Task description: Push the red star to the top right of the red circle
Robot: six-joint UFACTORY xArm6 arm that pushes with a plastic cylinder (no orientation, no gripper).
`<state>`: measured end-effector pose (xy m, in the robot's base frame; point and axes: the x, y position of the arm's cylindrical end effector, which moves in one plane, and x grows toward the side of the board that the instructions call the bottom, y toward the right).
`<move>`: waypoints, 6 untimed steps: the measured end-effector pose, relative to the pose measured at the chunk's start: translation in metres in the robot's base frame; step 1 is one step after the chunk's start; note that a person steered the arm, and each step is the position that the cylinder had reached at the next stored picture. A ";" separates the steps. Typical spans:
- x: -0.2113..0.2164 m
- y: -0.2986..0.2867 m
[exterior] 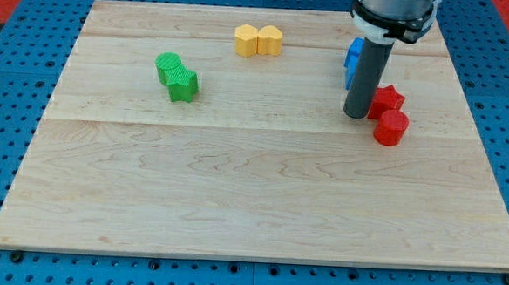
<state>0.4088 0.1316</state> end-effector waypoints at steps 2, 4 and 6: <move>-0.011 0.000; -0.024 0.000; -0.011 0.000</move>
<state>0.3981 0.1316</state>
